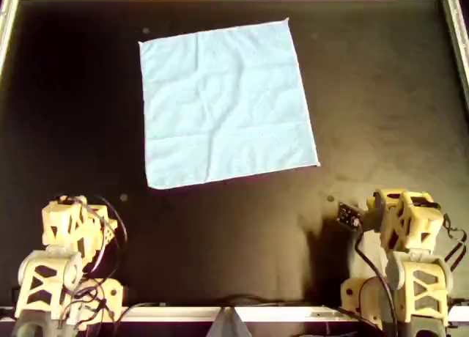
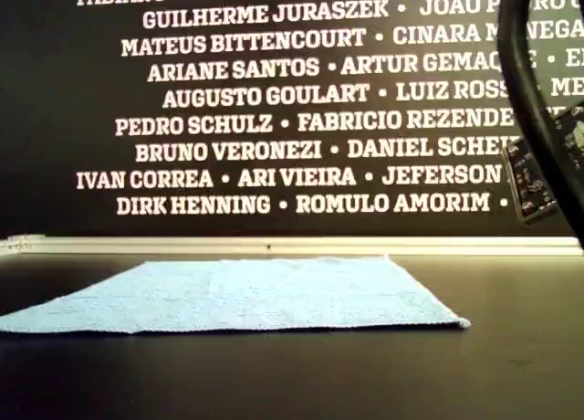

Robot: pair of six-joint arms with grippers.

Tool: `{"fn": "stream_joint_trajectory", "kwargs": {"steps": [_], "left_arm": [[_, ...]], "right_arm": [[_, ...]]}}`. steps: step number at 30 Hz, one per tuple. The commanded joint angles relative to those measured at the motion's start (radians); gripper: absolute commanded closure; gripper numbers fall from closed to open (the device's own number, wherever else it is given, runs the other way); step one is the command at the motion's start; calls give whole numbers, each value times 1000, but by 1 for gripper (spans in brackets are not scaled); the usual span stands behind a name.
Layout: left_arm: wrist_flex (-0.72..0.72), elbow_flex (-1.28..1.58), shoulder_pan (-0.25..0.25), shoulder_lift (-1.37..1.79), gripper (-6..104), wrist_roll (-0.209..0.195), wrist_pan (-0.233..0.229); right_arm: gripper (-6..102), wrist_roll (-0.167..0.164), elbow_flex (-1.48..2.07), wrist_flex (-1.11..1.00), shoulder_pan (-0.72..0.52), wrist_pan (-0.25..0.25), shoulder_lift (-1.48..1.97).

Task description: Fold a cloth

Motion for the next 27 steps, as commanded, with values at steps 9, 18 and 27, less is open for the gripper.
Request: {"fn": "stream_joint_trajectory", "kwargs": {"steps": [9,18,27], "left_arm": [[-249,-15,9,14,79,-6,6],[-264,-15,8,15,43,-6,6],[-264,-15,9,14,33,-5,5]], "right_arm": [[85,-5,12,-287,2,-238,28],[63,-15,14,-311,2,-259,28],[47,-3,9,-310,-6,-247,28]]}}
